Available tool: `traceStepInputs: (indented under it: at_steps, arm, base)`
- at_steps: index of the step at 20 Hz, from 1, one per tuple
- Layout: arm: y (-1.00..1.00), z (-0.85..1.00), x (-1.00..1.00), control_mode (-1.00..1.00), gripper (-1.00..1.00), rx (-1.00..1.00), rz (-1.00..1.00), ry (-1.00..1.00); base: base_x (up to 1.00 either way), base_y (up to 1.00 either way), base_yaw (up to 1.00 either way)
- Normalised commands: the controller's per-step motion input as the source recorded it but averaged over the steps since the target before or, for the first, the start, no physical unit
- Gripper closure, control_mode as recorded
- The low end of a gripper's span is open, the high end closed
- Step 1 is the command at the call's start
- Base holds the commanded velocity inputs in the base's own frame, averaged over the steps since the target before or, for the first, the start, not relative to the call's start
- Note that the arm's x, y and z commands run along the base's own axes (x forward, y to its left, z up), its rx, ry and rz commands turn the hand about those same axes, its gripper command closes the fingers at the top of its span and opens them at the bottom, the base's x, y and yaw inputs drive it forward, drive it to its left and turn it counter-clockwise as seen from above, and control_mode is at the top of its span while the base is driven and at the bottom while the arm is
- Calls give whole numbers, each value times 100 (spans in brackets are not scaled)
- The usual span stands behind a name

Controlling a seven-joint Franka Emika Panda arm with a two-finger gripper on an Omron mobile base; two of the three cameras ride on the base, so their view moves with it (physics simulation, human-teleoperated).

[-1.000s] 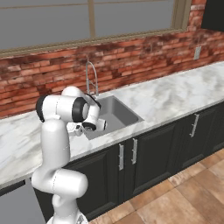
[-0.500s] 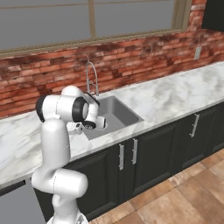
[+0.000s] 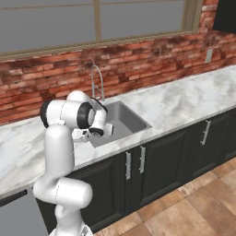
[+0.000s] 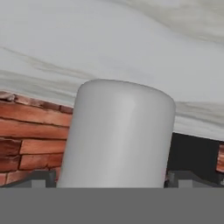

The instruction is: Restock the sink supplies by placing the sponge and soap dispenser on the counter and next to the sink. Make sure the soap dispenser is upright.

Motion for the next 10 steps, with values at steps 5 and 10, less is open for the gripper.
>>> traceStepInputs:
  at_steps: [5, 10]
  arm:
    - [-43, -45, 0, -100, -100, -1, 0, -9]
    - [-40, -24, 0, -100, -100, -1, 0, -14]
  base:
    - [0, 0, 0]
    - [0, 0, 0]
